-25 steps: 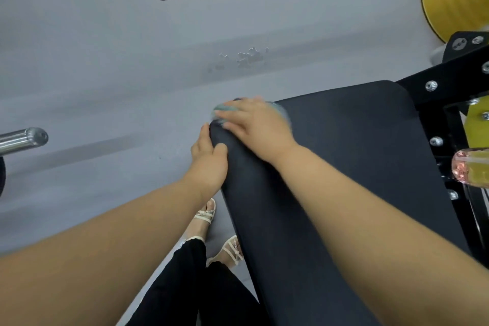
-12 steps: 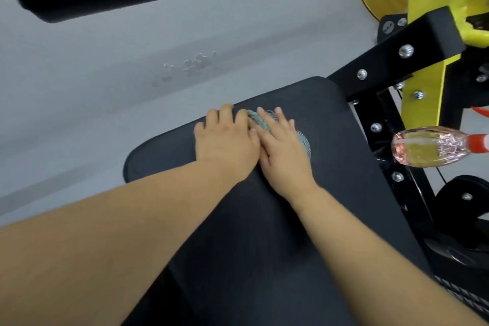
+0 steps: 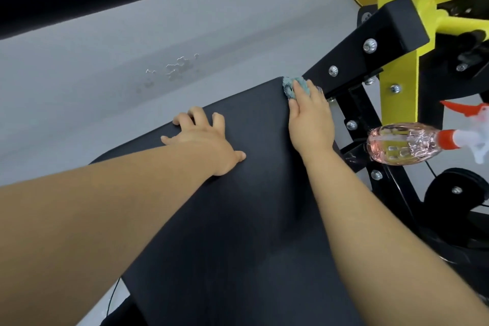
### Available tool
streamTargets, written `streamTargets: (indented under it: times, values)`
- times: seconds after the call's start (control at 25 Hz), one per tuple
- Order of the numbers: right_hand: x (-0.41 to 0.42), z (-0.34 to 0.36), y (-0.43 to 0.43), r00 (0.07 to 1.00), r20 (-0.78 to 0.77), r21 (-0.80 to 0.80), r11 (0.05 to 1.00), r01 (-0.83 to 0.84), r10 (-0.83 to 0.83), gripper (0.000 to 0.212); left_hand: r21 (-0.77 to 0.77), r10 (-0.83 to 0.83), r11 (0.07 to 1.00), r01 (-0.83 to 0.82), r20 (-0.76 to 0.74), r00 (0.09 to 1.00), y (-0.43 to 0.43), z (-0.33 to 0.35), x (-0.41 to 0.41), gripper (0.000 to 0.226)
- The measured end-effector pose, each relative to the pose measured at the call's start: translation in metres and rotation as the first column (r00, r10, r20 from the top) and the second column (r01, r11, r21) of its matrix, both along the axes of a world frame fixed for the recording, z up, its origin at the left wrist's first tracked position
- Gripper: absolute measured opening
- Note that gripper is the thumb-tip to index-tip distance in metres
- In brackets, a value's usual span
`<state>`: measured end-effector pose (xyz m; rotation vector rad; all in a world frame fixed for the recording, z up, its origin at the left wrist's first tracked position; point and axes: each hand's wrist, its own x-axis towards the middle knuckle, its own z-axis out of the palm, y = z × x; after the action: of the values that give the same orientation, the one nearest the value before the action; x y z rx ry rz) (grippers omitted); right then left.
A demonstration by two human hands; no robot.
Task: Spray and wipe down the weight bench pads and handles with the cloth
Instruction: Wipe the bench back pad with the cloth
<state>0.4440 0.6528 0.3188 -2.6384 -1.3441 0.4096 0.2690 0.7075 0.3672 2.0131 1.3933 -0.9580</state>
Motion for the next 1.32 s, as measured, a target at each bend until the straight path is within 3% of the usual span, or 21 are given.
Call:
streamTargets:
  times: [0.2,0.28,0.36,0.44,0.52,0.6,0.68,0.8,0.88,1.0,1.16,1.2,1.32]
  values:
    - [-0.042,0.02,-0.066,0.997,0.06,-0.046,0.997,0.058,-0.055,0.046,0.005,0.039,0.999,-0.04,0.054,0.998,-0.005,0.0,-0.003,0.086]
    - [-0.061,0.025,-0.087,0.998,0.044,-0.068,0.996,0.052,-0.049,0.046,0.017,0.1,0.994,-0.104,0.162,0.982,-0.005,0.003,-0.009,0.074]
    - [-0.074,0.026,-0.09,0.995,0.038,-0.089,0.991,0.098,-0.095,0.046,0.009,0.233,0.968,-0.251,0.343,0.91,0.001,0.005,-0.027,0.054]
    - [-0.095,0.025,-0.071,0.99,0.045,-0.092,0.987,0.134,-0.131,0.047,-0.03,0.398,0.895,-0.446,0.507,0.764,0.01,0.006,-0.06,0.042]
    - [-0.134,0.019,-0.042,0.996,0.046,-0.087,0.993,0.076,-0.072,0.047,-0.012,0.483,0.816,-0.578,0.564,0.67,0.015,0.003,-0.108,0.039]
    - [-0.185,0.012,-0.017,1.0,0.023,-0.071,0.997,-0.012,0.013,0.047,-0.001,0.561,0.756,-0.655,0.517,0.647,0.018,-0.007,-0.16,0.038]
    - [-0.239,0.007,0.0,0.992,-0.009,-0.04,0.991,-0.13,0.13,0.045,-0.113,0.714,0.643,-0.758,0.446,0.539,0.017,-0.014,-0.203,0.036]
    - [-0.316,0.003,0.005,0.945,-0.074,0.032,0.948,-0.317,0.318,0.039,-0.433,0.951,0.269,-0.86,0.259,0.167,0.007,-0.014,-0.236,0.033]
    - [-0.344,-0.001,-0.002,0.924,-0.038,0.068,0.924,-0.377,0.38,0.035,-0.522,0.988,0.082,-0.849,0.152,0.002,0.002,-0.012,-0.247,0.031]
    - [-0.346,-0.005,-0.032,0.876,0.09,0.094,0.872,-0.48,0.473,0.047,-0.571,0.991,0.079,-0.817,0.134,0.002,-0.006,-0.004,-0.246,0.025]
    - [-0.35,0.008,-0.096,0.899,0.186,0.054,0.909,-0.413,0.397,0.06,-0.605,0.988,0.091,-0.791,0.155,-0.005,-0.03,0.009,-0.228,0.034]
    - [-0.351,0.011,-0.117,0.904,0.216,0.041,0.921,-0.387,0.37,0.061,-0.597,0.985,0.135,-0.791,0.17,0.04,-0.038,0.011,-0.224,0.041]
    - [-0.342,0.024,-0.182,0.908,0.263,-0.003,0.941,-0.338,0.327,0.066,-0.515,0.92,0.383,-0.766,0.287,0.267,-0.066,0.019,-0.213,0.055]
